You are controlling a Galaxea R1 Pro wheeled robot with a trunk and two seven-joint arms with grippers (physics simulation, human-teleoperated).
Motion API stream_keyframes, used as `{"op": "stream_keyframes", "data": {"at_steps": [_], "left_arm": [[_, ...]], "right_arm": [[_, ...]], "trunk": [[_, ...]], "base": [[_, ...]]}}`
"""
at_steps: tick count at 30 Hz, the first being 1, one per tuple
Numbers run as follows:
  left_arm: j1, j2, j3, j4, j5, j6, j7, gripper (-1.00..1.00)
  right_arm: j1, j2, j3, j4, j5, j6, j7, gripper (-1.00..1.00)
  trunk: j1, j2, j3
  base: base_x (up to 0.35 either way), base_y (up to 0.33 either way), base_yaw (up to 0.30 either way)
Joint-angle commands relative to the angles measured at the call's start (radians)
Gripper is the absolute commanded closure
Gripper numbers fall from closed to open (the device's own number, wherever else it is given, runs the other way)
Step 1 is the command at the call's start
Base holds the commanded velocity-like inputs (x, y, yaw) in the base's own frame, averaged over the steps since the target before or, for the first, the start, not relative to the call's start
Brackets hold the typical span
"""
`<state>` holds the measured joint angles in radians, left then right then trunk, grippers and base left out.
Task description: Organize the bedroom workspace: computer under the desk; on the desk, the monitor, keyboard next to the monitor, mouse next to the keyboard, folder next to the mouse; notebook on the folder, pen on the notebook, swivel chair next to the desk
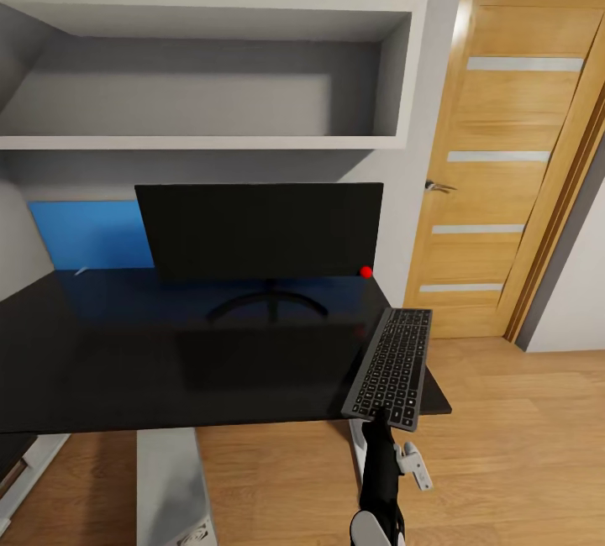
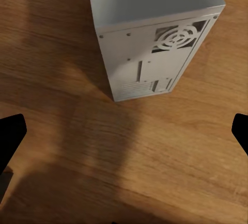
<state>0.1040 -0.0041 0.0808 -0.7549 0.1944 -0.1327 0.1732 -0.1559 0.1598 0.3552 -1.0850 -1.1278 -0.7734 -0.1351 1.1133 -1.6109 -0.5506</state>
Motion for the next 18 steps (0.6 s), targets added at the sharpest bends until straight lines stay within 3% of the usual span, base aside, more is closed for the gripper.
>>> {"op": "stream_keyframes", "data": {"at_steps": [1,18], "left_arm": [[0.000,0.000,0.001,-0.001,0.010,-0.002,0.000,-1.00],[0.001,0.000,0.001,-0.001,0.010,-0.003,0.000,-1.00]], "right_arm": [[-0.001,0.000,0.002,0.002,-0.053,-0.010,-0.049,1.00],[-0.001,-0.001,0.002,0.001,-0.053,-0.010,-0.051,1.00]], "trunk": [[0.000,0.000,-0.001],[0.000,0.000,-0.001]], "base": [[0.000,0.000,0.000],[0.000,0.000,0.000]]}}
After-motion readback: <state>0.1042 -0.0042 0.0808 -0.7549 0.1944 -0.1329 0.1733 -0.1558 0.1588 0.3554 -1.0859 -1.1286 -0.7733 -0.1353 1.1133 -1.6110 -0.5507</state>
